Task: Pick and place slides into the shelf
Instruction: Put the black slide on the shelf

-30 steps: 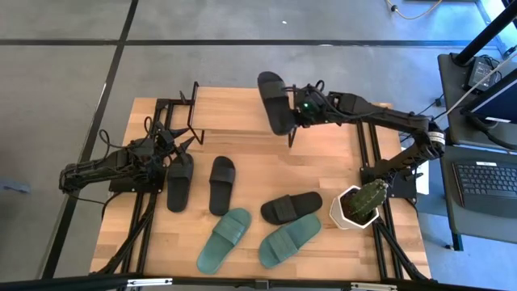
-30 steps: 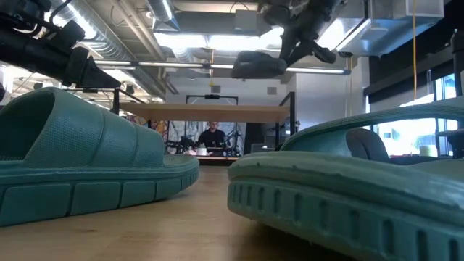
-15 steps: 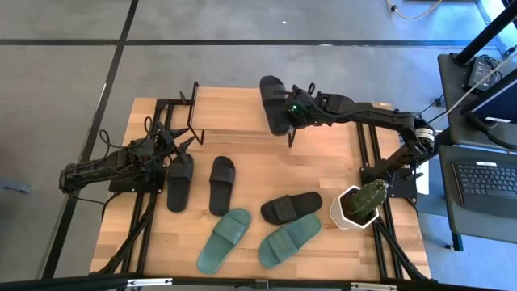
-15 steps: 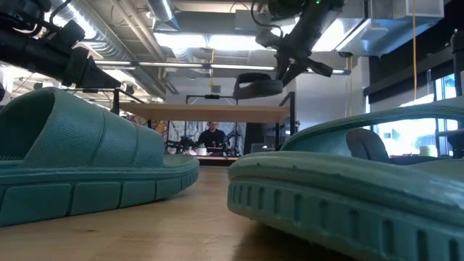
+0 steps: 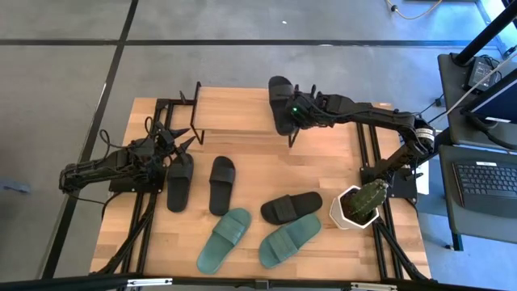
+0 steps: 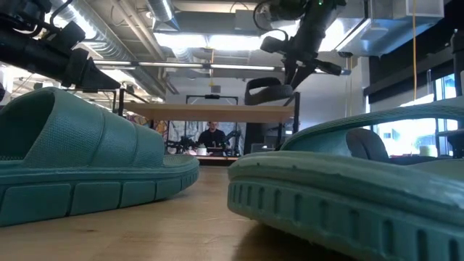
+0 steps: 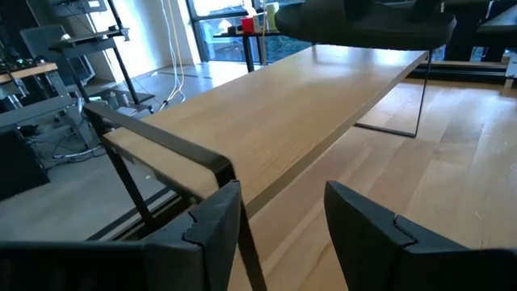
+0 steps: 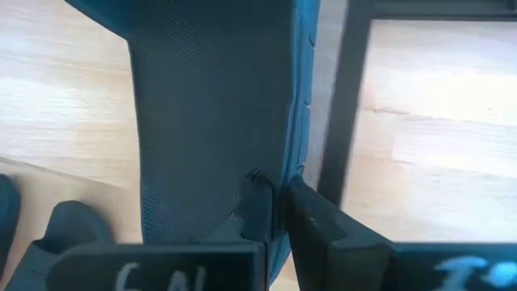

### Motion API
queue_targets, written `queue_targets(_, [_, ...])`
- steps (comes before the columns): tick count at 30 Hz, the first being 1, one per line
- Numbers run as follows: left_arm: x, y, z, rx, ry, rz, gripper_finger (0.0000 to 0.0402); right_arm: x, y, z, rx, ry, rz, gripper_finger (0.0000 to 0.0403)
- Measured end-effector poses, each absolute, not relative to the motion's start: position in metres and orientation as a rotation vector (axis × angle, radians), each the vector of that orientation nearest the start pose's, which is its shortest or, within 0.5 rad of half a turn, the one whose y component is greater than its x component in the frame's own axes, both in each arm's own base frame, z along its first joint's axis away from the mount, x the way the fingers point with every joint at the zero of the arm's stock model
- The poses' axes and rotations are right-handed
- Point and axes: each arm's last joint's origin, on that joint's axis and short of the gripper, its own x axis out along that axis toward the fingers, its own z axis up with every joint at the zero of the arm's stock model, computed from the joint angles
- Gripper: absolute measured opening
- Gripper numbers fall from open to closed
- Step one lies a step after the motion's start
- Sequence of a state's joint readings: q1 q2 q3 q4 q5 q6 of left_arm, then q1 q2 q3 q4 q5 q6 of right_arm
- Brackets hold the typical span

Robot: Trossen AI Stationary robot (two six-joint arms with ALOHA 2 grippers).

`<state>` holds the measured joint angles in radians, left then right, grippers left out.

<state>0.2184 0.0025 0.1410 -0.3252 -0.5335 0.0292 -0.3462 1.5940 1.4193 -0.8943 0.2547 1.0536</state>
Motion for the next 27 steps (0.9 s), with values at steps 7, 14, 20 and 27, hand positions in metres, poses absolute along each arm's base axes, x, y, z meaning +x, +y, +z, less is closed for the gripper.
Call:
queue_targets(7, [0.0763, 0.0320, 0.1802, 0.058, 0.199, 0.747, 0.0172, 0.3022, -0.1172, 0.3002, 0.949, 0.691, -1.067, 0.0028])
queue_targets(14, [0.0763, 0.0320, 0.1803, 0.058, 0.199, 0.747, 0.0172, 0.3025, -0.1174, 0.3005, 0.949, 0.685, -1.066, 0.0058])
queue_targets(20, [0.0763, 0.0320, 0.1803, 0.058, 0.199, 0.747, 0.0172, 0.3026, -0.1174, 0.3006, 0.948, 0.683, -1.066, 0.0080])
queue_targets(27, [0.0763, 0.0320, 0.1803, 0.058, 0.199, 0.747, 0.0172, 0.3032, -0.1176, 0.3011, 0.950, 0.675, -1.062, 0.0084])
